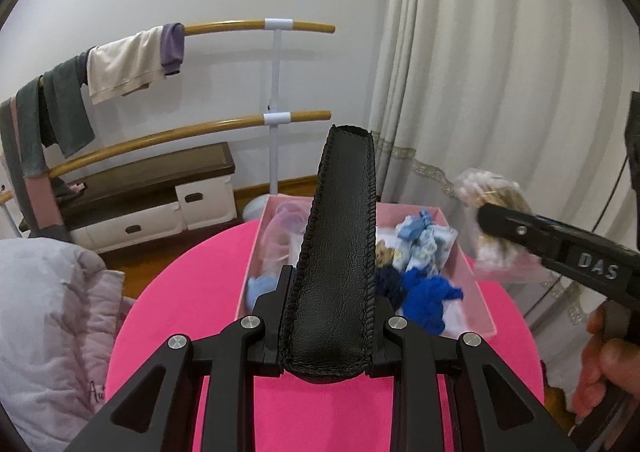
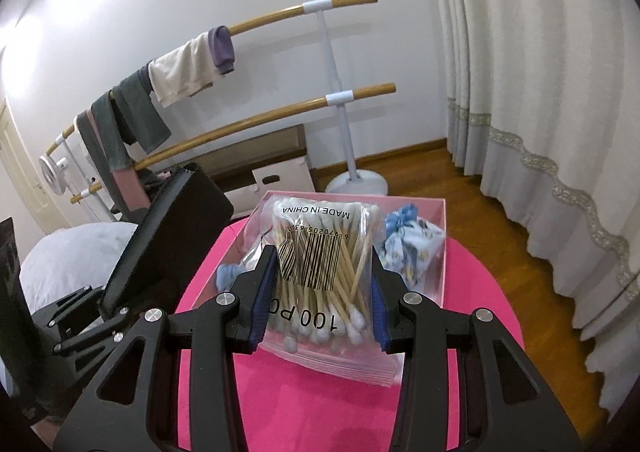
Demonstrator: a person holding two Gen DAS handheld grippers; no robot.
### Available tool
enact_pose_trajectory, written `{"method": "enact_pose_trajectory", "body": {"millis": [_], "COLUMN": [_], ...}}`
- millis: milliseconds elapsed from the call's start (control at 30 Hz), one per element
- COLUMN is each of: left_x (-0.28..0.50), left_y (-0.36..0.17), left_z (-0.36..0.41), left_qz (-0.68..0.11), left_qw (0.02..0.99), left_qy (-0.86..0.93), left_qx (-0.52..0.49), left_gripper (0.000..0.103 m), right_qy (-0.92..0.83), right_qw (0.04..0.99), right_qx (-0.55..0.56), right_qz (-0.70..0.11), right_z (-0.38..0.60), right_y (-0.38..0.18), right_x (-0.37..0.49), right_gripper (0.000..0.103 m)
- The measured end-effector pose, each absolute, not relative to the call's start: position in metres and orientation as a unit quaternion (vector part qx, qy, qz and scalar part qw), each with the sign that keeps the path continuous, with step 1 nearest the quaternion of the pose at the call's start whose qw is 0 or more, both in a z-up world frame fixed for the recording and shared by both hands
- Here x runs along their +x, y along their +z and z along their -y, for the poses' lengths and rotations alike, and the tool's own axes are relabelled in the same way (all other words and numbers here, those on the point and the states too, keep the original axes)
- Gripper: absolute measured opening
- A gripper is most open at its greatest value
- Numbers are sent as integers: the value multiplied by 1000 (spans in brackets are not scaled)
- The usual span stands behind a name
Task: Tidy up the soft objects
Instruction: 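Lower both held items into the pink box and open both tools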
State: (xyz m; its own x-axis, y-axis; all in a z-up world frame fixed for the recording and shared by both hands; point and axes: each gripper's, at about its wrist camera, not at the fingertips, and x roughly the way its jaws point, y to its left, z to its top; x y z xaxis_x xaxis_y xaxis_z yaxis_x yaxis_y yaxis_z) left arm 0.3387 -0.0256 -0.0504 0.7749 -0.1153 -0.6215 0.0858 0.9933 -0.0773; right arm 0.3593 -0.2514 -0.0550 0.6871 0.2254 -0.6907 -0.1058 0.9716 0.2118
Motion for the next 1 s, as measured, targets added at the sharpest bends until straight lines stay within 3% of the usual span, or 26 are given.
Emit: {"method": "enact_pose_trajectory", "body": {"millis": [833,900,1000], "left_x": [533,547,562], "left_y": [-83,-88,-92], "left_z": [59,58,56], "left_qz": [-384,-391,-391], "left_qw": [922,919,920], "left_qy": [-46,-43,-34], "left_qx": [-32,-30,-22], "left_gripper": [25,28,54], "right_qy": [87,87,86], "right_qw": [880,876,868], "right_qx": [91,91,96], "right_qz": [-458,-466,-479], "right_z": [259,258,260], "right_y": [-116,-123,-134], "right_x": [468,472,477], "right_gripper": [39,40,46]}}
